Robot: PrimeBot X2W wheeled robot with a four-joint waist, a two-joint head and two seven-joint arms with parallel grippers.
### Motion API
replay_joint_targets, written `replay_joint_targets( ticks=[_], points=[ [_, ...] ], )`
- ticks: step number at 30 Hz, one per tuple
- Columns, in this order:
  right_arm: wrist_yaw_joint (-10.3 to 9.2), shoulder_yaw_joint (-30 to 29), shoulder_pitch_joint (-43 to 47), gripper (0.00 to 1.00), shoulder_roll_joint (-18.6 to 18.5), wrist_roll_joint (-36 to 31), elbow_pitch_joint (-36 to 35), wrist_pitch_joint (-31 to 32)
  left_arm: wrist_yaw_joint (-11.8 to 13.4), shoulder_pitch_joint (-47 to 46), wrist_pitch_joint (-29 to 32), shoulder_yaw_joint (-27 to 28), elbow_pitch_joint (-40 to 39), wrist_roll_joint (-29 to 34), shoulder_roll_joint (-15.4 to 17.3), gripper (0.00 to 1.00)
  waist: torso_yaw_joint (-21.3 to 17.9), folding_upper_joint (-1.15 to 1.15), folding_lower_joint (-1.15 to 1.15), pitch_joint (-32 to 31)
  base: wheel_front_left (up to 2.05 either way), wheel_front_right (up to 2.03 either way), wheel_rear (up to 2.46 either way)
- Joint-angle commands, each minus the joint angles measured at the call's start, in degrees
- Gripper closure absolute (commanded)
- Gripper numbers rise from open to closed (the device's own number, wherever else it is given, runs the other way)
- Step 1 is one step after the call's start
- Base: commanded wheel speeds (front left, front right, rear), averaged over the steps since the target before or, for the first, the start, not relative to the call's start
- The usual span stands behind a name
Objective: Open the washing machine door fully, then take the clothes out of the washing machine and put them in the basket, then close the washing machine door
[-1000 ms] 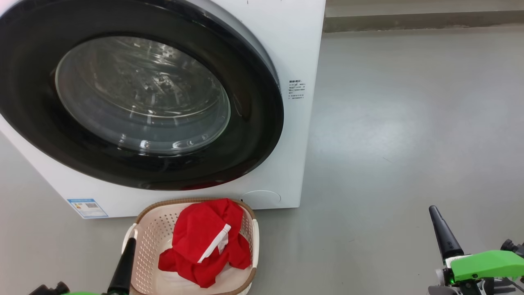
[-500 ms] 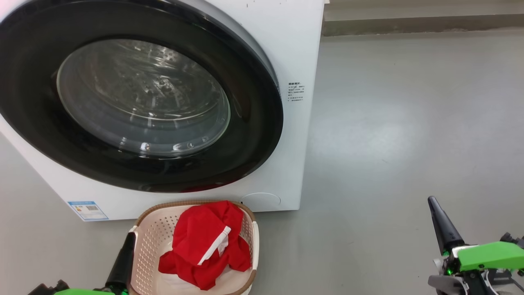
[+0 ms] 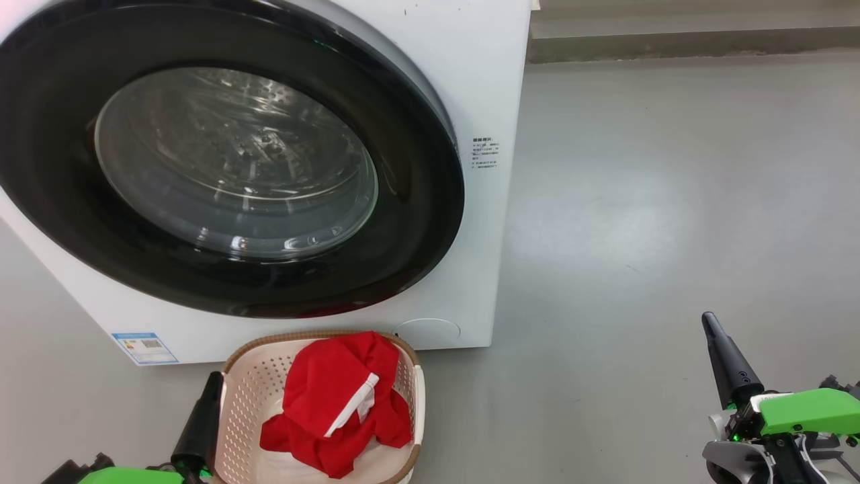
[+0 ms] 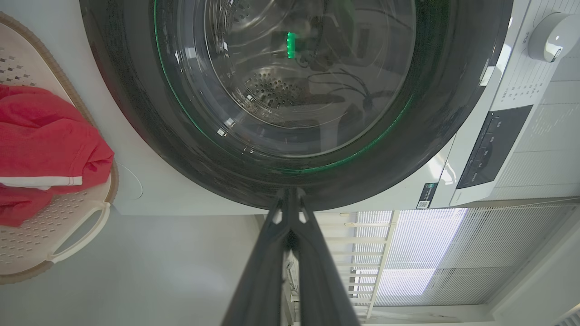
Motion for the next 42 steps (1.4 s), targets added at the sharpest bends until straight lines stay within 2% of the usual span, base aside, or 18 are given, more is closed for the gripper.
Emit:
replay_joint_targets(
  ticks=[1, 42],
  points=[
    [-0.03, 0.6, -2.4, 1.00, -0.9, 0.4, -1.6, 0.3, -0.4, -2.5, 0.3, 2.1, -1.5, -0.7, 0.5, 1.00, 0.0, 0.00, 0.00, 0.0, 0.00, 0.00, 0.00],
    [-0.03, 0.1, -2.4, 1.00, -0.5, -0.1, -1.6, 0.7, -0.4, -2.5, 0.4, 2.3, -1.5, -0.5, 0.4, 1.00, 0.0, 0.00, 0.00, 0.0, 0.00, 0.00, 0.00]
  ],
)
